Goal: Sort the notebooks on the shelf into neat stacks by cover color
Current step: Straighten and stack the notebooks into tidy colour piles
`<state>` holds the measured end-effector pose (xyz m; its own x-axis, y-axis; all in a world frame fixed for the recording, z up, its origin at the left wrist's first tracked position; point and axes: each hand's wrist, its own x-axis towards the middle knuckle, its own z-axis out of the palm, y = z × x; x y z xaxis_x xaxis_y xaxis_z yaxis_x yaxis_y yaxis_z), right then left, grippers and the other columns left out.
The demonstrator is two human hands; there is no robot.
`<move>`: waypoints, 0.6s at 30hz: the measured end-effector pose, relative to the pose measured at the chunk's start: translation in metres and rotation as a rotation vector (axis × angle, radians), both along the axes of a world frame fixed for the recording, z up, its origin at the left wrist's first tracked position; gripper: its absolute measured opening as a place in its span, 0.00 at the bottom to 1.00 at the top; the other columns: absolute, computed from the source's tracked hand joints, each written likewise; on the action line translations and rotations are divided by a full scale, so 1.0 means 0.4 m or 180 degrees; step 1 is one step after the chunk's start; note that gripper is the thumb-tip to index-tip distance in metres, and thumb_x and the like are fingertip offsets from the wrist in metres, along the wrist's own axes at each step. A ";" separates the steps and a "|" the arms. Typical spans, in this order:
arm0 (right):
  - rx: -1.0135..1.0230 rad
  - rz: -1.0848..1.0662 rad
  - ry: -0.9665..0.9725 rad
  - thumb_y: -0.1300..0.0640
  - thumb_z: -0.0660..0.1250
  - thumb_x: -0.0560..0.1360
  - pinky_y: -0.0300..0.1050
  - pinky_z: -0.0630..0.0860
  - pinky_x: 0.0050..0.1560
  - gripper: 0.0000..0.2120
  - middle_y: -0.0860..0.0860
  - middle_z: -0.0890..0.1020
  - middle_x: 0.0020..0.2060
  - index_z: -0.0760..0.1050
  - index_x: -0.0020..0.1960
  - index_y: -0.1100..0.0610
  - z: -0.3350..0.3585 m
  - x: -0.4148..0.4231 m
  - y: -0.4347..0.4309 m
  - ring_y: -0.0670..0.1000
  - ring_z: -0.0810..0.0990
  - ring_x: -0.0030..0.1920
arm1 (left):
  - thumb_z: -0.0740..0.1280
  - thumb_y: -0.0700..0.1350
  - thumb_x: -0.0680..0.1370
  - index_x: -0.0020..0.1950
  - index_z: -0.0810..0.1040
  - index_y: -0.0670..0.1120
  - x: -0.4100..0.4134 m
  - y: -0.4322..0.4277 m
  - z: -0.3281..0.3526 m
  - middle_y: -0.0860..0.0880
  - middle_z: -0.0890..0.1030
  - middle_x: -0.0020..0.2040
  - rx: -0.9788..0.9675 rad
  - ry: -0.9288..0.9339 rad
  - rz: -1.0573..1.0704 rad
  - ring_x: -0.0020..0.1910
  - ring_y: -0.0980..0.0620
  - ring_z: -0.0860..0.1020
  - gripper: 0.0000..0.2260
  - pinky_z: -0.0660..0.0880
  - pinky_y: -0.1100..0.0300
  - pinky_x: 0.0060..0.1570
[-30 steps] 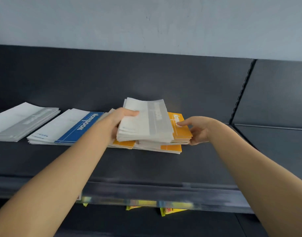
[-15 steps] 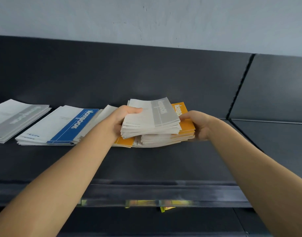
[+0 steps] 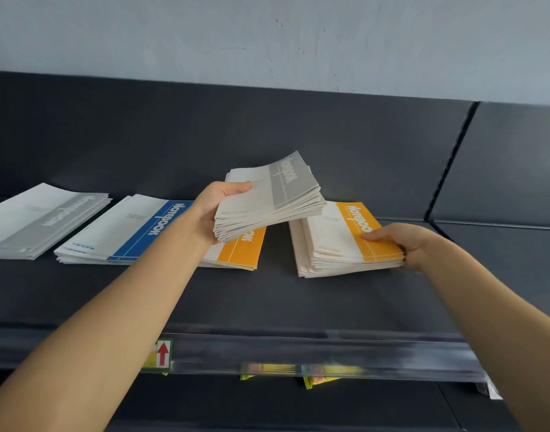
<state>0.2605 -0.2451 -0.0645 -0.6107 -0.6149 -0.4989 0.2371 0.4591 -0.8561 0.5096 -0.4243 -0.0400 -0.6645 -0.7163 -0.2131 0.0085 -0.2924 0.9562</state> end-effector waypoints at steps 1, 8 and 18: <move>0.0032 -0.0031 0.0057 0.64 0.71 0.73 0.46 0.80 0.32 0.10 0.57 0.82 0.41 0.75 0.52 0.61 0.000 -0.016 0.014 0.54 0.81 0.38 | 0.65 0.49 0.79 0.57 0.80 0.44 0.000 0.000 0.003 0.46 0.85 0.45 0.0008 0.0005 0.0000 0.42 0.47 0.84 0.12 0.80 0.58 0.38; 0.0332 -0.0160 0.0547 0.58 0.73 0.71 0.48 0.77 0.42 0.16 0.57 0.82 0.46 0.74 0.57 0.60 0.003 -0.089 0.091 0.55 0.80 0.41 | 0.64 0.47 0.80 0.51 0.79 0.41 -0.041 0.027 0.003 0.46 0.84 0.39 0.0038 -0.0121 -0.0081 0.34 0.49 0.83 0.10 0.79 0.59 0.31; 0.0224 -0.0205 0.0800 0.62 0.74 0.70 0.49 0.77 0.39 0.18 0.57 0.82 0.45 0.75 0.58 0.62 0.021 -0.157 0.132 0.56 0.81 0.42 | 0.69 0.46 0.76 0.57 0.80 0.43 -0.074 0.048 -0.013 0.43 0.86 0.46 0.0060 -0.0731 -0.0306 0.41 0.44 0.85 0.12 0.79 0.52 0.42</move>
